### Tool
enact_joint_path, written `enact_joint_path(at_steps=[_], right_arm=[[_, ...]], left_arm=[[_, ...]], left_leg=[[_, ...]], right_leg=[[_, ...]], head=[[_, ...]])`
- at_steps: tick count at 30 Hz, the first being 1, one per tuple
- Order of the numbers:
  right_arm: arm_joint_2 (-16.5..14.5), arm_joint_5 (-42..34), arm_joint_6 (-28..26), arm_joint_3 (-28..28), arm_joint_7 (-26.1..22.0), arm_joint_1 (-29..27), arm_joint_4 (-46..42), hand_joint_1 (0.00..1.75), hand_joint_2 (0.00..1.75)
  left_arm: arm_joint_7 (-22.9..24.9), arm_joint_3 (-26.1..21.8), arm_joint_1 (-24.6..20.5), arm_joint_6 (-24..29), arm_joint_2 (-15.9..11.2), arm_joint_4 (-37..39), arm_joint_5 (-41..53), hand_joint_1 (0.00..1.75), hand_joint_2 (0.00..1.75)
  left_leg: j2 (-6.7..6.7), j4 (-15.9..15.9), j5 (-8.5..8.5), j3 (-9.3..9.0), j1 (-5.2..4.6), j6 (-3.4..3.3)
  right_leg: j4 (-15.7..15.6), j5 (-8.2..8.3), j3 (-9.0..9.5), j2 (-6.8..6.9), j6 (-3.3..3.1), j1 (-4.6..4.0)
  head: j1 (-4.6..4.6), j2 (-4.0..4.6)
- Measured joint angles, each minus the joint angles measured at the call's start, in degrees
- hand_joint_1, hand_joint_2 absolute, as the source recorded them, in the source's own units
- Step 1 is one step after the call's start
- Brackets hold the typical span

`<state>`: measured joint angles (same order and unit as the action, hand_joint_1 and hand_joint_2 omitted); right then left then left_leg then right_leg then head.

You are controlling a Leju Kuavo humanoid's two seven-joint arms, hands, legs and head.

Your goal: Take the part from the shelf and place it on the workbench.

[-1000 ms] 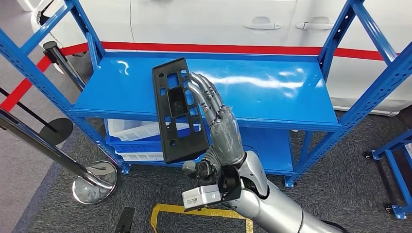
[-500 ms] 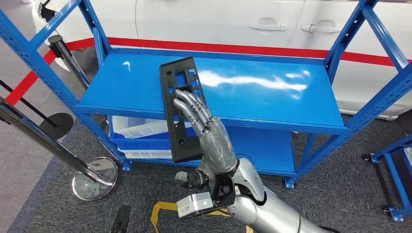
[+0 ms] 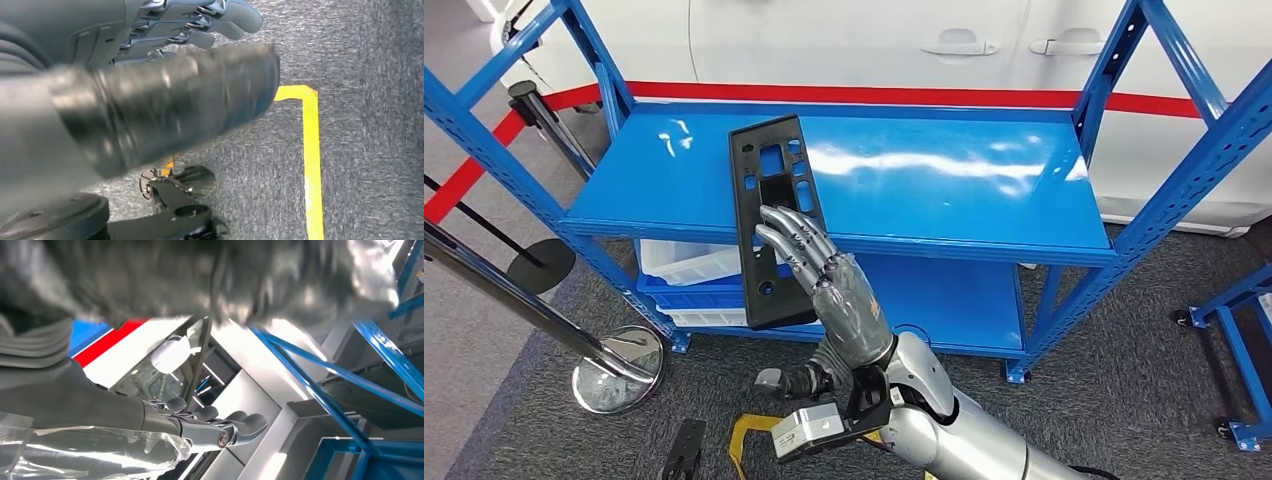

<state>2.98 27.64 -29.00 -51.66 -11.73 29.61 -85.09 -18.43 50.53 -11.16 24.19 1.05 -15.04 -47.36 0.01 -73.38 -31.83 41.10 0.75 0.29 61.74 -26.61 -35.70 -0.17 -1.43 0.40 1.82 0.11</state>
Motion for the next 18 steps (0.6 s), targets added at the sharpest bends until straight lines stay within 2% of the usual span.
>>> enact_joint_path(at_steps=[1, 3, 4, 5, 7, 9, 10, 12, 13, 14, 15, 17, 18], right_arm=[[-0.1, -0.1, 0.0, 0.0, -0.1, 0.1, 0.2, 0.0, 0.0], [-0.4, -0.1, 0.0, 0.0, -0.2, 0.3, 0.4, 0.0, 0.0], [-0.5, -0.1, 0.0, 0.0, -0.3, 0.4, 0.5, 0.0, 0.0], [-0.6, 0.0, 0.0, 0.0, -0.3, 0.4, 0.6, 0.0, 0.0], [-0.7, 0.1, 0.0, -0.1, -0.3, 0.5, 0.9, 0.0, 0.0], [-0.7, 0.8, -0.1, -0.3, -0.3, 0.6, 1.3, 0.0, 0.0], [-0.7, 1.4, -0.3, -0.5, -0.2, 0.6, 1.4, 0.0, 0.0], [-0.7, 2.8, -0.8, -0.9, 0.1, 0.6, 1.8, 0.0, 0.0], [-0.7, 3.5, -1.0, -1.2, 0.3, 0.4, 2.1, 0.0, 0.0], [-0.7, 4.2, -1.2, -1.5, 0.4, 0.2, 2.4, 0.0, 0.0], [-0.7, 4.7, -1.4, -1.7, 0.4, 0.1, 2.7, 0.0, 0.0], [-0.7, 5.7, -2.1, -2.2, 0.5, -0.1, 3.2, 0.0, 0.0], [-0.7, 6.2, -2.5, -2.4, 0.5, -0.1, 3.4, 0.0, 0.0]], left_arm=[[-0.2, 0.0, -0.1, 0.1, 0.0, 0.0, 0.0, 0.0, 1.75], [-0.5, 0.0, -0.4, 0.1, -0.2, 0.0, 0.0, 0.0, 1.75], [-0.6, 0.0, -0.5, 0.1, -0.2, 0.0, 0.1, 0.0, 1.75], [-0.6, 0.0, -0.6, 0.1, -0.3, 0.0, 0.1, 0.0, 1.75], [-0.7, 0.0, -0.7, 0.1, -0.3, 0.0, 0.1, 0.0, 1.75], [-0.8, 0.0, -0.7, 0.1, -0.3, 0.0, 0.1, 0.0, 1.75], [-0.8, 0.0, -0.7, 0.0, -0.3, 0.0, 0.2, 0.0, 1.75], [-1.0, 0.0, -0.9, 0.1, -0.3, 0.0, 0.4, 0.0, 1.75], [-1.1, 0.0, -0.8, 0.1, -0.3, 0.0, 0.6, 0.0, 1.75], [-1.2, 0.1, -0.8, 0.3, -0.3, 0.0, 0.7, 0.0, 1.75], [-1.4, 0.1, -0.7, 0.4, -0.3, 0.0, 0.9, 0.0, 1.75], [-2.0, 0.1, -0.7, 0.8, -0.3, 0.0, 1.3, 0.0, 1.75], [-2.3, 0.2, -0.7, 1.1, -0.3, 0.0, 1.4, 0.0, 1.75]], left_leg=[[-0.03, 3.4, 1.91, -1.67, -0.31, -0.68], [-0.02, 10.5, 4.48, -5.16, -1.06, -2.28], [-0.02, 12.7, 4.99, -6.18, -1.43, -2.86], [0.0, 13.5, 4.95, -6.51, -1.69, -3.19], [0.01, 14.5, 5.53, -6.85, -1.81, -3.26], [0.19, 16.1, 6.33, -7.53, -1.34, -3.12], [0.29, 16.7, 6.7, -7.78, -1.09, -3.06], [0.34, 16.8, 6.87, -7.67, -1.02, -3.13], [0.33, 16.6, 6.85, -7.51, -1.0, -3.12], [0.31, 16.4, 6.79, -7.35, -0.95, -3.05], [0.29, 16.1, 6.67, -7.19, -0.87, -2.9], [0.23, 15.0, 6.16, -6.79, -0.66, -2.38], [0.21, 14.3, 5.82, -6.43, -0.71, -2.02]], right_leg=[[0.0, 0.02, 0.04, -0.03, -0.04, -0.16], [-0.2, 0.13, 0.1, -0.03, -0.03, -0.25], [-0.3, 0.24, 0.07, 0.04, 0.08, -0.15], [-0.4, 0.37, 0.04, 0.13, 0.27, -0.01], [-0.7, 0.61, 0.1, 0.27, 0.8, -0.05], [0.1, -0.21, -0.26, 0.25, 1.27, -0.34], [2.0, -1.54, -1.13, 0.24, 1.45, -0.46], [8.2, -4.86, -3.94, 0.2, 1.76, -0.21], [11.1, -5.87, -5.22, 0.22, 1.95, -0.04], [12.4, -5.84, -5.75, 0.23, 2.13, 0.14], [11.6, -4.78, -5.32, 0.23, 2.33, 0.34], [5.5, -1.64, -2.21, 0.27, 2.63, 0.69], [2.7, -0.65, -0.79, 0.22, 2.5, 0.76]], head=[[0.0, 0.0], [-0.09, 0.0], [-0.06, 0.0], [-0.03, 0.0], [0.14, 0.0], [0.0, 0.0], [-0.08, 0.0], [-0.17, 0.0], [-0.17, 0.0], [-0.17, 0.0], [-0.16, 0.0], [-0.17, 0.0], [-0.17, 0.0]])
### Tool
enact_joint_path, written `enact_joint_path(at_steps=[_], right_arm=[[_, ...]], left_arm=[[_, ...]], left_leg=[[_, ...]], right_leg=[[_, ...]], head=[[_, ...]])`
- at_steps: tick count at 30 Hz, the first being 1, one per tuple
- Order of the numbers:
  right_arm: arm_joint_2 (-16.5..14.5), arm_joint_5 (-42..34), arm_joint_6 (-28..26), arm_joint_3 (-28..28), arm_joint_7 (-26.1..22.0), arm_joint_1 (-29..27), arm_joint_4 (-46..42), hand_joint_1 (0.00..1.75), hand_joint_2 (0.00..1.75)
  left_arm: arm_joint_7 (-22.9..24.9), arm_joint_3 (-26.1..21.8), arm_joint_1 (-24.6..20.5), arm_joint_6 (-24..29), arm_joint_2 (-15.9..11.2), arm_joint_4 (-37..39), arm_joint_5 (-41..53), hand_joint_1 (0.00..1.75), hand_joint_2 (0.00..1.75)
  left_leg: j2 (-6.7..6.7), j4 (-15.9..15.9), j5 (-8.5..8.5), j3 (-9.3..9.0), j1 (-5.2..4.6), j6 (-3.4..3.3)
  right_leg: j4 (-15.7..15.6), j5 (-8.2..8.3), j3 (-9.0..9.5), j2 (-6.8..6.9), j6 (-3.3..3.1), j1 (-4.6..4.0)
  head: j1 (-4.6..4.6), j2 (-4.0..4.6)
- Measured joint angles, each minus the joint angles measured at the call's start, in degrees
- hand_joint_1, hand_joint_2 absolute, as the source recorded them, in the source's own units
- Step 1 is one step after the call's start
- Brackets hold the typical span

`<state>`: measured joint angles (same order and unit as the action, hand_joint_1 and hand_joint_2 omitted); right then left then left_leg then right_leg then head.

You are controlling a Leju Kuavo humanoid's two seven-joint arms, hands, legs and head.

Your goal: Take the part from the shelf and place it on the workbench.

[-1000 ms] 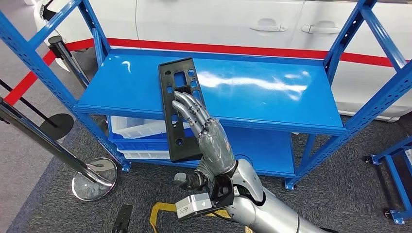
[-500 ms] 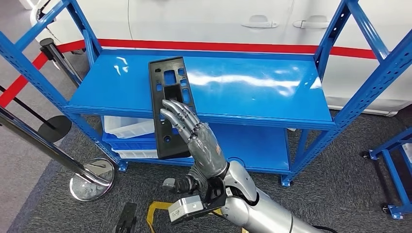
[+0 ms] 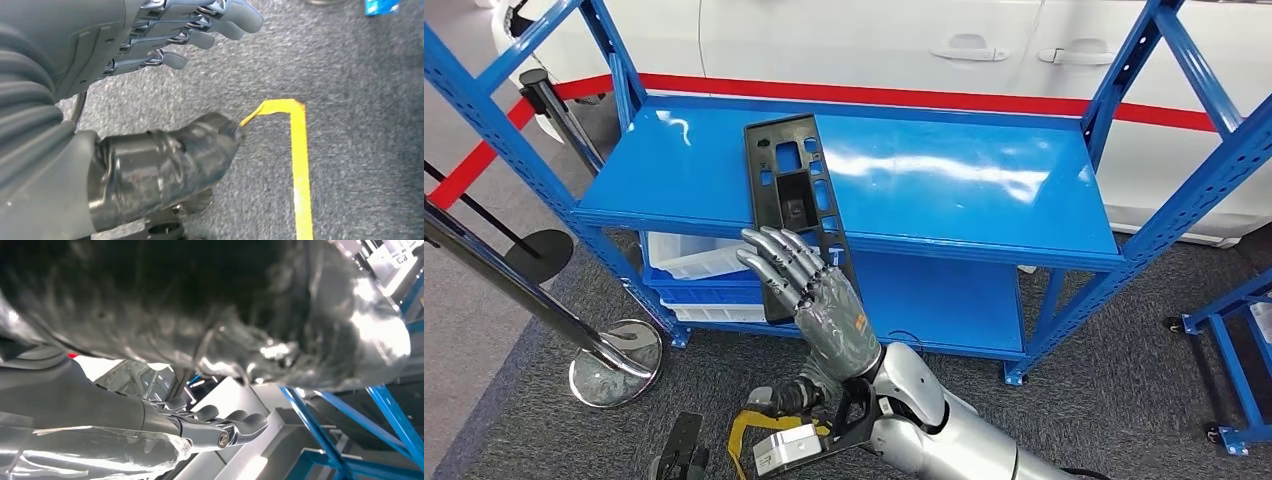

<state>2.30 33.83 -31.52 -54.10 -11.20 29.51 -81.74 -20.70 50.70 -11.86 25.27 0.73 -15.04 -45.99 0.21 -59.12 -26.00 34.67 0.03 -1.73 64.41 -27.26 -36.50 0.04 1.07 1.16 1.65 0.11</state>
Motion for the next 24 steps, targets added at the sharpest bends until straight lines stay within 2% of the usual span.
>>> enact_joint_path(at_steps=[2, 4, 6, 8, 10, 11, 12, 13, 14, 16, 17, 20, 22, 24], right_arm=[[0.0, 1.3, -0.8, -0.5, 0.5, -0.3, 0.2, 0.0, 0.0], [0.0, 3.7, -1.3, -0.8, 1.6, -0.6, 0.2, 0.0, 0.0], [0.0, 6.7, -1.4, -1.4, 3.1, -0.8, 0.3, 0.0, 0.0], [0.0, 8.7, -1.5, -1.9, 4.1, -1.0, 0.5, 0.0, 0.0], [0.0, 9.3, -1.5, -2.2, 4.3, -1.4, 0.8, 0.0, 0.0], [0.0, 9.4, -1.5, -2.4, 4.4, -1.6, 1.0, 0.0, 0.44], [0.0, 9.4, -1.5, -2.5, 4.5, -1.7, 1.2, 0.0, 0.87], [0.0, 9.4, -1.5, -2.6, 4.5, -1.8, 1.4, 0.0, 1.31], [0.0, 9.5, -1.5, -2.8, 4.6, -1.8, 1.6, 0.0, 1.75], [0.0, 10.0, -1.4, -3.1, 4.9, -1.8, 2.0, 0.0, 1.75], [0.0, 10.4, -1.2, -3.3, 5.0, -1.7, 2.4, 0.0, 1.75], [-0.4, 11.6, -0.5, -3.9, 5.1, -1.4, 4.2, 0.0, 1.75], [-0.8, 12.5, -0.3, -4.5, 5.0, -0.6, 6.1, 0.0, 1.75], [-1.1, 13.1, -0.1, -5.1, 4.8, 0.1, 8.3, 0.0, 1.75]], left_arm=[[-0.5, 0.1, 0.0, 0.5, 0.0, 0.0, 0.2, 0.0, 1.75], [-0.6, 0.2, 0.2, 0.8, -0.1, 0.0, 0.2, 0.0, 1.75], [-0.5, 0.3, 0.3, 0.9, 0.0, 0.0, 0.3, 0.0, 1.75], [-0.5, 0.4, 0.5, 1.0, 0.1, 0.0, 0.3, 0.0, 1.75], [-0.5, 0.6, 0.7, 1.0, 0.2, 0.0, 0.3, 0.0, 1.75], [-0.5, 0.7, 0.9, 1.0, 0.3, 0.0, 0.3, 0.0, 1.75], [-0.5, 0.7, 1.0, 1.0, 0.3, 0.0, 0.3, 0.0, 1.75], [-0.5, 0.7, 1.1, 0.9, 0.3, 0.0, 0.3, 0.0, 1.75], [-0.5, 0.7, 1.1, 0.9, 0.3, 0.0, 0.3, 0.0, 1.75], [-0.6, 0.8, 0.9, 0.8, 0.3, 0.0, 0.3, 0.0, 1.75], [-0.6, 0.8, 0.9, 0.8, 0.5, 0.0, 0.3, 0.0, 1.31], [-0.7, 0.9, 0.9, 0.7, 1.2, 0.0, 0.3, 0.0, 0.0], [-0.6, 0.9, 0.7, 0.8, 1.8, 0.0, 0.3, 0.0, 0.0], [-0.6, 0.9, 0.5, 1.0, 2.4, 0.0, 0.3, 0.0, 0.0]], left_leg=[[0.01, -0.9, -0.33, 0.63, -0.13, 0.64], [0.04, -1.1, -0.33, 0.9, -0.1, 1.09], [0.04, -2.5, -1.5, 1.53, 0.05, 1.65], [0.03, -7.8, -4.62, 3.81, 0.28, 2.31], [0.04, -15.0, -7.65, 7.1, 0.5, 2.7], [0.04, -16.9, -7.96, 7.96, 0.56, 2.75], [0.04, -16.9, -7.29, 7.92, 0.58, 2.71], [0.04, -14.6, -5.69, 6.72, 0.59, 2.59], [0.04, -10.6, -3.59, 4.7, 0.59, 2.4], [-0.04, -3.4, -1.32, 1.03, 0.38, 1.92], [-0.09, -1.5, -1.03, 0.13, 0.22, 1.67], [-0.15, -0.3, -0.69, -0.14, 0.08, 0.77], [-0.08, 0.6, -0.08, -0.42, 0.29, 0.01], [-0.05, 0.9, 0.21, -0.44, 0.2, -0.5]], right_leg=[[-2.3, 0.15, 0.97, -0.16, -0.64, -0.15], [-2.4, 0.38, 0.82, -0.25, -1.39, -0.25], [-2.7, 0.63, 0.82, -0.21, -1.98, -0.03], [-2.7, 0.77, 0.73, -0.15, -2.35, 0.09], [-2.7, 0.84, 0.56, -0.13, -2.49, 0.0], [-2.7, 0.85, 0.53, -0.15, -2.51, -0.04], [-2.7, 0.86, 0.53, -0.18, -2.52, -0.05], [-2.7, 0.87, 0.58, -0.2, -2.5, -0.04], [-2.7, 0.88, 0.65, -0.22, -2.48, -0.04], [-2.8, 0.97, 0.69, -0.24, -2.13, -0.13], [-2.9, 1.08, 0.67, -0.24, -1.83, -0.17], [-3.4, 1.42, 0.67, -0.18, -0.73, -0.17], [-1.4, -0.04, -0.18, -0.06, -0.26, -0.28], [4.6, -3.48, -2.77, 0.0, -0.18, -0.38]], head=[[0.04, 0.0], [0.05, 0.0], [0.19, 0.0], [0.41, 0.0], [0.45, 0.0], [0.45, 0.0], [0.45, 0.0], [0.46, 0.0], [0.45, 0.0], [0.43, 0.0], [0.42, 0.0], [0.39, 0.0], [0.27, 0.0], [0.17, 0.0]])
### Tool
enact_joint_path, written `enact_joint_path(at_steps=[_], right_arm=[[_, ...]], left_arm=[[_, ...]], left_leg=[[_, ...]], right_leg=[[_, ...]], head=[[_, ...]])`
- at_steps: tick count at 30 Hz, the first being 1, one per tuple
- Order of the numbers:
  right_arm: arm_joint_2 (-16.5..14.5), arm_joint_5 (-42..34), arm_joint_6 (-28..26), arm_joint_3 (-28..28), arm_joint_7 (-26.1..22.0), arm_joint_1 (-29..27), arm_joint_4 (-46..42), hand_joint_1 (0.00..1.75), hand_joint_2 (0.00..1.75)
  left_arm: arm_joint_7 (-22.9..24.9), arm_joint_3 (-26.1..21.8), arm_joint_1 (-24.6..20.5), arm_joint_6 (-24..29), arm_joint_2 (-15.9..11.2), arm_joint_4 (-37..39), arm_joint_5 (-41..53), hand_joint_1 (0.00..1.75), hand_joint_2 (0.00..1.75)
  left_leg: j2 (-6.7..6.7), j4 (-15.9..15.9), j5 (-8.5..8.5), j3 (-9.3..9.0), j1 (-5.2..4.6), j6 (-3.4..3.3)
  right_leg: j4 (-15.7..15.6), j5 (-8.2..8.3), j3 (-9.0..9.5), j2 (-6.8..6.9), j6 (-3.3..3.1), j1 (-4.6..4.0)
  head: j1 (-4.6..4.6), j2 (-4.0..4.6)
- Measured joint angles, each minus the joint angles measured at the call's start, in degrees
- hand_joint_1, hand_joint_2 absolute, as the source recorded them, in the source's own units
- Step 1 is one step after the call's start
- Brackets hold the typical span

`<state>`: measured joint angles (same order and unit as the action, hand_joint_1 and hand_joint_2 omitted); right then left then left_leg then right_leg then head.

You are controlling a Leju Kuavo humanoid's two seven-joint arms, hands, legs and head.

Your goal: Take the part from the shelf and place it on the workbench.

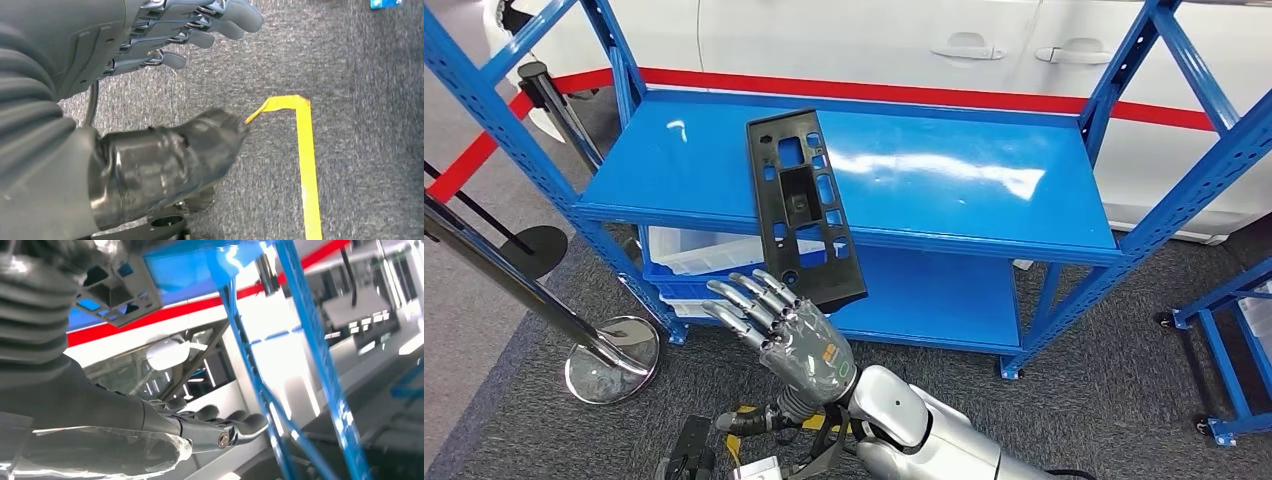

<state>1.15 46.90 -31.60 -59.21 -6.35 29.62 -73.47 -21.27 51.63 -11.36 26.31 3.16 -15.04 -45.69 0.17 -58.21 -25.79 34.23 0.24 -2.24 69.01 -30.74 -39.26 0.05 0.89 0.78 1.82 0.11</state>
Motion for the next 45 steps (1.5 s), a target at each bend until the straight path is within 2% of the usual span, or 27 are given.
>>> enact_joint_path(at_steps=[2, 3, 4, 5, 7, 8, 12, 14, 16, 17, 18, 20, 21, 23, 24, 25, 26, 28, 31, 32, 33, 34, 37, 39, 42, 44, 45], right_arm=[[-0.2, 0.2, 0.3, -0.5, -0.1, 0.3, 2.0, 0.0, 1.75], [-0.3, 0.1, 0.5, -0.7, -0.2, 0.4, 2.8, 0.0, 1.75], [-0.5, 0.1, 0.6, -0.9, -0.3, 0.6, 3.7, 0.0, 1.75], [-0.6, 0.1, 0.7, -1.1, -0.3, 0.9, 4.5, 0.0, 1.75], [-1.1, 0.0, 0.8, -1.3, -0.3, 1.6, 5.9, 0.0, 1.75], [-1.3, 0.0, 0.9, -1.4, -0.3, 1.8, 6.3, 0.0, 1.75], [-2.0, 0.0, 0.9, -1.4, -0.3, 2.2, 7.7, 0.0, 1.75], [-2.4, 0.0, 0.9, -1.4, -0.3, 2.5, 8.3, 0.0, 1.75], [-2.8, 0.0, 1.3, -1.4, -0.3, 2.7, 9.1, 0.0, 1.75], [-2.8, 0.2, 1.7, -1.5, -0.2, 2.8, 9.5, 0.0, 1.75], [-2.9, 0.7, 2.1, -1.8, 0.0, 2.9, 10.0, 0.0, 1.75], [-3.2, 2.9, 2.9, -2.4, 1.3, 3.5, 11.2, 0.0, 1.75], [-3.4, 4.4, 3.4, -2.8, 2.2, 4.0, 11.7, 0.24, 1.75], [-3.6, 7.1, 4.0, -3.7, 3.9, 5.1, 12.8, 1.05, 1.75], [-3.7, 7.9, 4.1, -4.1, 4.5, 5.6, 13.2, 1.47, 1.75], [-3.7, 8.3, 4.1, -4.5, 5.1, 5.8, 13.7, 1.66, 1.75], [-3.7, 8.5, 4.1, -4.9, 5.4, 6.0, 14.1, 1.71, 1.75], [-3.7, 8.6, 3.9, -5.3, 5.9, 6.2, 14.7, 1.74, 1.75], [-3.7, 8.6, 3.6, -5.7, 6.3, 6.5, 15.5, 1.75, 1.75], [-3.6, 8.6, 3.6, -5.9, 6.4, 6.5, 15.7, 1.75, 1.75], [-3.5, 8.6, 3.6, -6.1, 6.5, 6.5, 16.0, 1.75, 1.75], [-3.5, 8.6, 3.6, -6.4, 6.6, 6.4, 16.3, 1.75, 1.75], [-3.4, 8.6, 3.6, -6.8, 6.8, 6.6, 16.7, 1.75, 1.75], [-3.4, 8.5, 3.7, -7.1, 7.0, 6.7, 16.8, 1.75, 1.75], [-3.2, 8.3, 4.3, -7.4, 7.3, 6.6, 17.0, 1.75, 1.75], [-3.1, 8.3, 4.6, -7.5, 7.5, 6.6, 17.0, 1.74, 1.75], [-3.1, 8.3, 4.7, -7.6, 7.6, 6.6, 17.0, 1.34, 1.75]], left_arm=[[0.0, 0.0, 0.0, 0.1, 0.7, 0.0, 0.0, 0.0, 0.0], [0.0, 0.1, 0.0, 0.1, 1.1, 0.0, -0.1, 0.0, 0.0], [0.1, 0.1, 0.0, 0.1, 1.5, 0.0, -0.1, 0.0, 0.0], [0.1, 0.2, 0.0, 0.1, 1.8, 0.0, -0.1, 0.0, 0.0], [0.1, 0.3, -0.1, 0.1, 2.4, 0.0, -0.2, 0.0, 0.0], [0.1, 0.3, -0.1, 0.1, 2.5, 0.0, -0.2, 0.0, 0.0], [0.1, 0.3, -0.2, 0.0, 2.9, 0.0, -0.3, 0.0, 0.0], [0.1, 0.3, -0.3, 0.0, 3.0, 0.0, -0.3, 0.0, 0.0], [0.4, 0.3, -0.3, -0.1, 3.0, 0.0, -0.3, 0.0, 0.0], [0.6, 0.3, -0.2, -0.2, 3.1, 0.0, -0.2, 0.0, 0.0], [0.8, 0.3, -0.1, -0.3, 3.1, 0.0, -0.2, 0.0, 0.0], [1.2, 0.4, -0.1, -0.3, 3.2, 0.0, 0.0, 0.0, 0.0], [1.4, 0.4, -0.1, -0.3, 3.3, 0.0, 0.2, 0.0, 0.0], [1.7, 0.5, -0.4, -0.3, 3.6, 0.0, 0.4, 0.0, 0.0], [1.8, 0.5, -0.4, -0.4, 3.7, 0.0, 0.5, 0.0, 0.0], [1.9, 0.6, -0.4, -0.4, 3.9, 0.0, 0.5, 0.0, 0.0], [2.0, 0.7, -0.3, -0.5, 4.0, 0.0, 0.5, 0.0, 0.0], [2.1, 0.8, -0.2, -0.6, 4.3, 0.0, 0.5, 0.0, 0.0], [2.4, 0.8, -0.1, -1.1, 4.7, 0.0, 0.4, 0.0, 0.0], [2.5, 0.9, 0.0, -1.2, 4.8, 0.0, 0.4, 0.0, 0.0], [2.5, 1.0, 0.2, -1.3, 4.9, 0.0, 0.4, 0.0, 0.0], [2.6, 1.1, 0.3, -1.4, 5.0, 0.0, 0.4, 0.0, 0.0], [2.7, 1.3, 0.5, -1.7, 5.3, 0.0, 0.4, 0.0, 0.0], [2.8, 1.3, 0.6, -1.9, 5.5, 0.0, 0.4, 0.0, 0.0], [3.0, 1.4, 0.8, -2.1, 5.7, 0.0, 0.4, 0.0, 0.0], [3.1, 1.5, 0.9, -2.2, 5.7, 0.0, 0.5, 0.0, 0.0], [3.1, 1.5, 0.9, -2.2, 5.7, 0.0, 0.5, 0.0, 0.0]], left_leg=[[-0.06, -0.1, 0.04, 0.16, -0.2, -0.24], [-0.12, -0.3, 0.01, 0.22, -0.27, -0.28], [-0.17, -0.4, -0.07, 0.26, -0.29, -0.28], [-0.21, -0.7, -0.2, 0.28, -0.31, -0.23], [-0.23, -1.3, -0.51, 0.53, -0.49, 0.03], [-0.22, -1.5, -0.56, 0.71, -0.58, 0.25], [-0.21, -1.8, -0.8, 1.25, -0.58, 1.31], [-0.21, -5.4, -3.09, 2.81, -0.37, 2.13], [-0.19, -12.2, -6.2, 5.88, 0.05, 2.95], [-0.19, -14.9, -6.95, 7.18, 0.27, 3.22], [-0.19, -15.8, -6.68, 7.68, 0.44, 3.38], [-0.18, -11.2, -3.36, 5.6, 0.67, 3.45], [-0.19, -7.3, -1.68, 3.77, 0.73, 3.4], [-0.32, -1.7, 0.01, 1.14, 0.51, 2.98], [-0.41, -0.8, -0.07, 0.8, 0.34, 2.67], [-0.49, -0.7, 0.0, 0.76, 0.17, 2.31], [-0.53, -0.5, 0.17, 0.73, 0.21, 1.91], [-0.43, 0.1, 0.54, 0.47, 0.33, 1.13], [-0.29, 0.5, 0.75, 0.39, 0.26, 0.27], [-0.28, 0.4, 0.73, 0.41, 0.15, 0.14], [-0.29, 0.3, 0.68, 0.41, 0.04, 0.06], [-0.31, 0.2, 0.61, 0.42, -0.04, 0.0], [-0.42, -0.6, 0.17, 0.57, -0.29, 0.22], [-0.43, -0.9, 0.01, 0.91, -0.42, 0.68], [-0.36, -1.2, -0.19, 1.11, -0.34, 1.49], [-0.33, -4.0, -2.09, 2.32, -0.15, 2.26], [-0.31, -7.0, -3.72, 3.67, 0.02, 2.68]], right_leg=[[5.7, -2.15, -2.52, -0.01, -0.04, -0.07], [6.2, -1.68, -2.66, 0.0, -0.11, -0.1], [4.4, -0.21, -1.77, 0.0, -0.24, -0.14], [1.0, 1.82, -0.06, 0.0, -0.45, -0.18], [-5.6, 4.15, 3.23, 0.01, -0.91, -0.37], [-7.4, 4.43, 4.05, 0.0, -1.1, -0.46], [-8.7, 4.66, 4.4, -0.06, -1.88, -0.34], [-9.0, 4.89, 4.54, 0.02, -2.23, 0.06], [-9.1, 4.93, 4.52, 0.05, -2.29, 0.15], [-9.1, 4.93, 4.51, 0.05, -2.3, 0.17], [-9.0, 4.92, 4.5, 0.04, -2.29, 0.2], [-9.0, 4.88, 4.53, -0.04, -2.21, 0.33], [-9.0, 4.87, 4.55, -0.09, -2.08, 0.39], [-9.0, 4.96, 4.47, -0.19, -1.5, 0.32], [-9.2, 5.06, 4.43, -0.21, -1.13, 0.27], [-9.4, 5.18, 4.44, -0.23, -0.73, 0.23], [-9.6, 5.26, 4.51, -0.22, -0.35, 0.21], [-8.5, 4.27, 4.03, -0.2, 0.14, 0.26], [0.8, -0.62, -0.2, -0.17, 0.16, 0.2], [3.9, -1.64, -1.66, -0.18, 0.1, 0.17], [5.4, -1.62, -2.37, -0.18, 0.02, 0.13], [4.7, -0.54, -2.07, -0.18, -0.11, 0.1], [-5.1, 4.26, 2.56, -0.15, -0.76, -0.18], [-8.6, 4.81, 4.2, -0.2, -1.06, -0.39], [-9.1, 4.98, 4.42, -0.36, -1.59, -0.31], [-9.5, 5.23, 4.59, -0.3, -2.03, -0.01], [-9.5, 5.27, 4.61, -0.26, -2.14, 0.04]], head=[[-0.01, 0.0], [-0.01, 0.0], [-0.01, 0.0], [-0.03, 0.0], [0.02, 0.0], [0.05, 0.0], [0.06, 0.0], [0.36, 0.0], [0.61, 0.0], [0.59, 0.0], [0.59, 0.0], [0.6, 0.0], [0.6, 0.0], [0.57, 0.0], [0.56, 0.0], [0.54, 0.0], [0.5, 0.0], [0.46, 0.0], [0.35, 0.0], [0.34, 0.0], [0.34, 0.0], [0.34, 0.0], [0.32, 0.0], [0.35, 0.0], [0.36, 0.0], [0.64, 0.0], [0.79, 0.0]])
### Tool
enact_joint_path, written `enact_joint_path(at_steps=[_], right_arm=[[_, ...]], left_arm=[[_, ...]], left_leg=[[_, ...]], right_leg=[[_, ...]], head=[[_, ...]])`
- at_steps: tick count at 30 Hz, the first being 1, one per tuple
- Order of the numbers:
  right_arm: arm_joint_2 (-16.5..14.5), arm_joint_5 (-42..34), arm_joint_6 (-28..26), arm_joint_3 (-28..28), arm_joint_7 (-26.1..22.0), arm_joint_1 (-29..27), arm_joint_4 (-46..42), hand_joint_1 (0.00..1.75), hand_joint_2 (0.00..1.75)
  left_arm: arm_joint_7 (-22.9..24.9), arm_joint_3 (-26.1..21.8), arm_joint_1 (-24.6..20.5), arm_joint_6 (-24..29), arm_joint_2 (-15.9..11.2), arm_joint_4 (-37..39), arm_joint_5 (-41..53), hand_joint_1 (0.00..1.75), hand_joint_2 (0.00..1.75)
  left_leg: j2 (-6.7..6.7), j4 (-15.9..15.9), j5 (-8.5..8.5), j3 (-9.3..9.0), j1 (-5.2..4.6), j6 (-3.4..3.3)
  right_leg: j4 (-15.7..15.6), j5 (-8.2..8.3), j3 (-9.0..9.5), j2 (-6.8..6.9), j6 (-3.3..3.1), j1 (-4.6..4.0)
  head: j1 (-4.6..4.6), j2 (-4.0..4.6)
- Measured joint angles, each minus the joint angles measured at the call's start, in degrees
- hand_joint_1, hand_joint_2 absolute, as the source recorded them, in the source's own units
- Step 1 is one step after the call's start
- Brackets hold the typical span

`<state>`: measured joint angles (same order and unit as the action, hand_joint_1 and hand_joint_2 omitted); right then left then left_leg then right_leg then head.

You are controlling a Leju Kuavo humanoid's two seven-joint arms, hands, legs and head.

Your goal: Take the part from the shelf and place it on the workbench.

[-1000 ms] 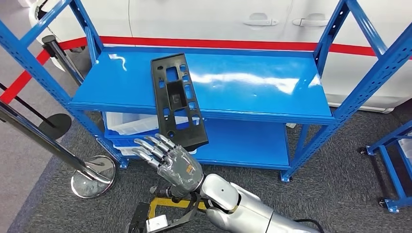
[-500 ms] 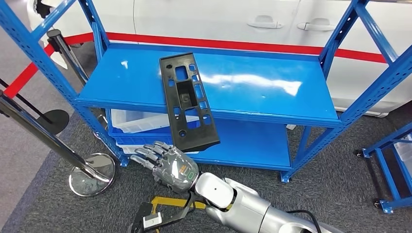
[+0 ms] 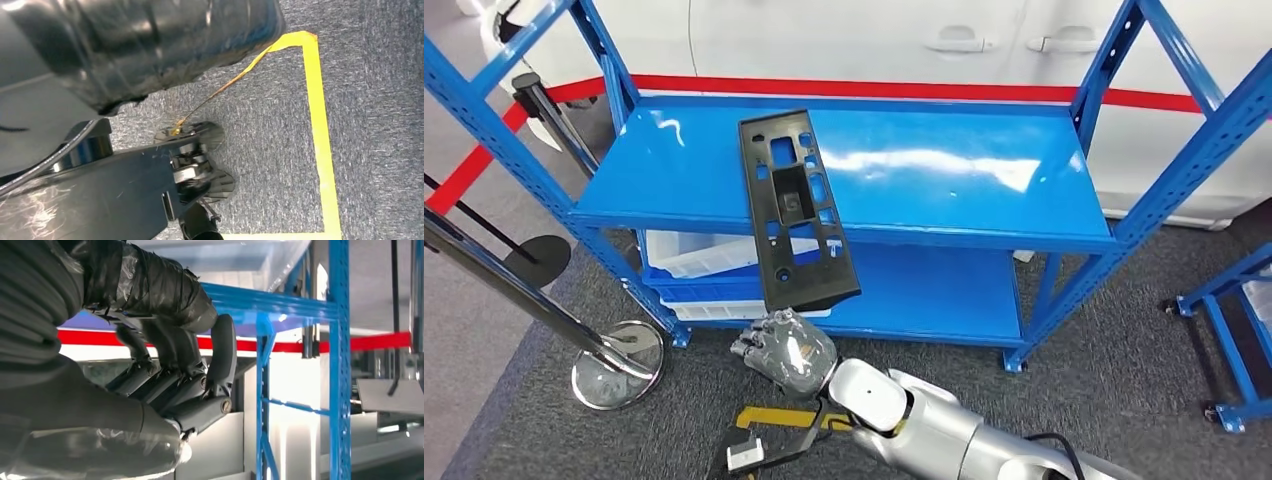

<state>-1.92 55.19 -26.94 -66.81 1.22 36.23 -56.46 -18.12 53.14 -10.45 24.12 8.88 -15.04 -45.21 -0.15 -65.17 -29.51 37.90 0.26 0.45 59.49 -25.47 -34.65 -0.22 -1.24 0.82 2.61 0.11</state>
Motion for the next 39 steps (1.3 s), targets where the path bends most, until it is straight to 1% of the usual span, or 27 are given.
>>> enact_joint_path(at_steps=[2, 3, 4, 5, 6, 7, 8, 9, 12, 13, 14, 15, 17, 18, 19, 20, 21, 22, 24, 27, 29, 32, 33, 34, 35, 37, 39], right_arm=[[0.1, 0.0, 0.1, -0.1, 0.2, -0.3, 0.0, 0.46, 1.75], [0.2, 0.0, 0.2, -0.2, 0.4, -0.5, 0.1, 0.03, 1.75], [0.3, 0.0, 0.2, -0.2, 0.5, -0.6, 0.1, 0.0, 1.75], [0.4, 0.0, 0.2, -0.3, 0.6, -0.7, 0.1, 0.0, 1.75], [0.4, 0.1, 0.3, -0.4, 0.8, -0.7, 0.0, 0.0, 1.75], [0.4, 0.1, 0.3, -0.4, 0.9, -0.7, 0.0, 0.0, 1.75], [0.4, 0.2, 0.3, -0.4, 1.1, -0.7, 0.0, 0.0, 1.75], [0.4, 0.3, 0.4, -0.4, 1.3, -0.7, 0.0, 0.0, 1.75], [0.4, 0.4, 0.9, -0.5, 1.7, -0.7, 0.0, 0.0, 1.75], [0.5, 0.5, 1.1, -0.5, 1.7, -0.7, 0.0, 0.0, 1.75], [0.5, 0.5, 1.2, -0.5, 1.8, -0.6, 0.1, 0.0, 1.75], [0.5, 0.6, 1.3, -0.5, 1.8, -0.6, 0.1, 0.0, 1.75], [0.5, 0.9, 1.3, -0.5, 1.9, -0.7, 0.3, 0.0, 1.75], [0.6, 1.1, 1.3, -0.5, 1.9, -0.8, 0.5, 0.0, 1.75], [0.6, 1.2, 1.2, -0.5, 2.0, -0.9, 0.7, 0.0, 1.75], [0.6, 1.4, 1.1, -0.5, 2.1, -0.9, 1.0, 0.0, 1.75], [0.6, 1.4, 1.0, -0.5, 2.2, -0.9, 1.2, 0.0, 1.75], [0.6, 1.5, 0.8, -0.5, 2.3, -0.8, 1.5, 0.0, 1.75], [0.5, 1.6, 0.4, -0.5, 2.4, -0.7, 2.2, 0.0, 1.75], [0.3, 1.7, 0.0, -0.5, 2.5, -0.7, 3.3, 0.0, 1.75], [0.1, 1.8, 0.0, -0.5, 2.5, -0.5, 4.0, 0.0, 1.75], [-0.4, 2.1, -0.2, -0.5, 2.6, -0.4, 5.0, 0.0, 1.75], [-0.4, 2.2, -0.3, -0.5, 2.7, -0.4, 5.3, 0.0, 1.75], [-0.5, 2.3, -0.5, -0.5, 2.7, -0.4, 5.6, 0.0, 1.75], [-0.6, 2.4, -0.8, -0.5, 2.8, -0.4, 5.9, 0.0, 1.75], [-1.0, 2.4, -1.7, -0.5, 2.9, -0.3, 6.6, 0.0, 1.75], [-1.5, 2.4, -2.6, -0.4, 3.0, 0.0, 7.4, 0.0, 1.75]], left_arm=[[0.2, 0.1, 0.2, -0.1, 0.0, 0.0, 0.0, 0.0, 0.0], [0.3, 0.1, 0.3, -0.1, 0.0, 0.0, 0.0, 0.0, 0.0], [0.4, 0.1, 0.4, -0.1, 0.0, 0.0, 0.1, 0.0, 0.0], [0.4, 0.1, 0.5, -0.1, 0.0, 0.0, 0.1, 0.0, 0.0], [0.5, 0.1, 0.4, -0.1, 0.0, 0.0, 0.1, 0.0, 0.0], [0.5, 0.1, 0.3, -0.1, 0.0, 0.0, 0.1, 0.0, 0.0], [0.5, 0.2, 0.3, -0.1, 0.0, 0.0, 0.2, 0.0, 0.0], [0.5, 0.2, 0.2, -0.1, 0.0, 0.0, 0.2, 0.0, 0.0], [0.6, 0.2, 0.2, 0.0, 0.0, 0.0, 0.3, 0.0, 0.0], [0.7, 0.2, 0.2, 0.0, 0.0, 0.0, 0.4, 0.0, 0.0], [0.7, 0.3, 0.1, 0.0, 0.0, 0.0, 0.4, 0.0, 0.0], [0.7, 0.3, 0.0, 0.0, 0.0, 0.0, 0.5, 0.0, 0.0], [0.8, 0.4, -0.1, 0.0, 0.0, 0.0, 0.7, 0.0, 0.0], [0.8, 0.4, -0.1, 0.1, 0.0, 0.0, 0.8, 0.0, 0.0], [0.9, 0.4, -0.1, 0.1, 0.0, 0.0, 0.8, 0.0, 0.0], [0.9, 0.4, -0.1, 0.2, 0.0, 0.0, 0.8, 0.0, 0.0], [0.9, 0.5, -0.2, 0.2, -0.1, 0.0, 0.9, 0.0, 0.0], [0.9, 0.5, -0.2, 0.2, -0.1, 0.0, 0.9, 0.0, 0.0], [1.0, 0.7, -0.5, 0.3, -0.1, 0.0, 1.0, 0.0, 0.0], [1.1, 0.8, -0.7, 0.5, -0.2, 0.0, 1.0, 0.0, 0.0], [1.1, 1.0, -0.8, 0.5, -0.2, 0.0, 1.0, 0.0, 0.0], [1.1, 1.4, -1.0, 0.6, -0.3, 0.0, 1.1, 0.0, 0.0], [1.1, 1.5, -1.0, 0.6, -0.3, 0.0, 1.1, 0.0, 0.0], [1.1, 1.5, -0.9, 0.6, -0.3, 0.0, 1.1, 0.0, 0.0], [1.1, 1.5, -0.9, 0.6, -0.3, 0.0, 1.2, 0.0, 0.0], [1.2, 1.5, -1.1, 0.6, -0.4, 0.0, 1.3, 0.0, 0.0], [1.4, 1.5, -1.4, 0.6, -0.4, 0.0, 1.4, 0.0, 0.0]], left_leg=[[0.01, -6.7, -2.69, 3.19, 0.29, 0.59], [0.01, -8.5, -2.84, 4.05, 0.38, 0.73], [0.01, -8.1, -1.94, 3.93, 0.44, 0.76], [0.01, -5.5, -0.16, 2.72, 0.47, 0.67], [0.01, -1.7, 1.78, 0.88, 0.47, 0.5], [-0.02, 2.0, 3.06, -0.97, 0.35, 0.26], [-0.07, 4.7, 3.8, -2.3, 0.22, -0.05], [-0.12, 6.2, 3.9, -2.96, 0.07, -0.34], [-0.14, 7.0, 4.04, -3.23, -0.02, -1.38], [-0.08, 7.3, 4.24, -3.4, 0.09, -1.77], [-0.02, 7.7, 4.45, -3.56, 0.21, -2.11], [0.03, 7.9, 4.57, -3.65, 0.24, -2.32], [0.05, 7.9, 4.58, -3.6, 0.15, -2.58], [0.05, 7.8, 4.54, -3.6, 0.12, -2.63], [0.03, 7.7, 4.47, -3.59, 0.11, -2.65], [0.0, 7.5, 4.38, -3.6, 0.12, -2.61], [-0.05, 7.2, 4.21, -3.59, 0.14, -2.5], [-0.09, 6.9, 4.01, -3.49, 0.12, -2.3], [-0.14, 6.1, 3.64, -3.05, -0.09, -1.71], [-0.12, 5.8, 3.54, -2.59, -0.09, -0.98], [-0.1, 3.8, 2.1, -1.7, 0.04, -0.4], [-0.08, -5.6, -2.43, 2.68, 0.28, 0.48], [-0.08, -8.1, -3.06, 3.94, 0.33, 0.6], [-0.08, -8.8, -2.69, 4.37, 0.33, 0.58], [-0.08, -7.4, -1.34, 3.74, 0.31, 0.39], [-0.09, -0.2, 2.25, 0.25, 0.11, -0.46], [-0.12, 5.4, 3.85, -2.47, -0.3, -1.24]], right_leg=[[0.0, 0.01, -0.04, 0.02, -0.11, 0.02], [0.0, 0.01, -0.04, 0.01, -0.11, 0.02], [0.0, 0.01, -0.04, -0.03, -0.1, 0.02], [0.0, 0.01, 0.0, -0.08, -0.09, 0.03], [0.0, 0.0, 0.03, -0.14, -0.06, 0.04], [0.0, -0.02, 0.0, -0.19, 0.07, -0.06], [0.0, -0.01, -0.04, -0.22, 0.31, -0.13], [0.0, 0.02, -0.11, -0.23, 0.59, -0.19], [-0.1, -0.02, -0.13, -0.23, 1.57, -0.2], [0.6, -0.64, -0.42, -0.18, 1.83, -0.21], [2.4, -1.84, -1.19, -0.14, 2.01, -0.24], [5.4, -3.57, -2.54, -0.08, 2.06, -0.22], [12.6, -6.79, -5.86, -0.05, 2.13, -0.25], [14.8, -7.25, -6.91, -0.05, 2.16, -0.23], [14.9, -6.53, -6.94, -0.04, 2.19, -0.18], [12.9, -4.94, -5.99, -0.03, 2.2, -0.09], [9.4, -2.9, -4.3, -0.01, 2.17, 0.02], [5.9, -1.55, -2.58, 0.0, 2.09, 0.09], [1.7, -0.55, -0.61, -0.07, 1.75, 0.04], [1.1, -0.54, -0.59, -0.24, 0.95, -0.14], [0.8, -0.3, -0.54, -0.22, 0.41, 0.07], [0.7, -0.23, -0.53, -0.13, -0.03, 0.09], [0.7, -0.26, -0.52, -0.1, -0.11, 0.03], [0.7, -0.27, -0.5, -0.1, -0.14, -0.04], [0.7, -0.28, -0.46, -0.14, -0.15, -0.12], [0.7, -0.29, -0.34, -0.26, -0.14, -0.27], [0.6, -0.27, -0.38, -0.3, 0.1, -0.37]], head=[[0.1, 0.0], [0.11, 0.0], [0.12, 0.0], [0.12, 0.0], [0.12, 0.0], [0.11, 0.0], [0.09, 0.0], [0.08, 0.0], [0.03, 0.0], [-0.04, 0.0], [-0.12, 0.0], [-0.19, 0.0], [-0.27, 0.0], [-0.27, 0.0], [-0.28, 0.0], [-0.28, 0.0], [-0.28, 0.0], [-0.28, 0.0], [-0.2, 0.0], [-0.18, 0.0], [0.0, 0.0], [0.28, 0.0], [0.27, 0.0], [0.28, 0.0], [0.28, 0.0], [0.26, 0.0], [0.24, 0.0]])
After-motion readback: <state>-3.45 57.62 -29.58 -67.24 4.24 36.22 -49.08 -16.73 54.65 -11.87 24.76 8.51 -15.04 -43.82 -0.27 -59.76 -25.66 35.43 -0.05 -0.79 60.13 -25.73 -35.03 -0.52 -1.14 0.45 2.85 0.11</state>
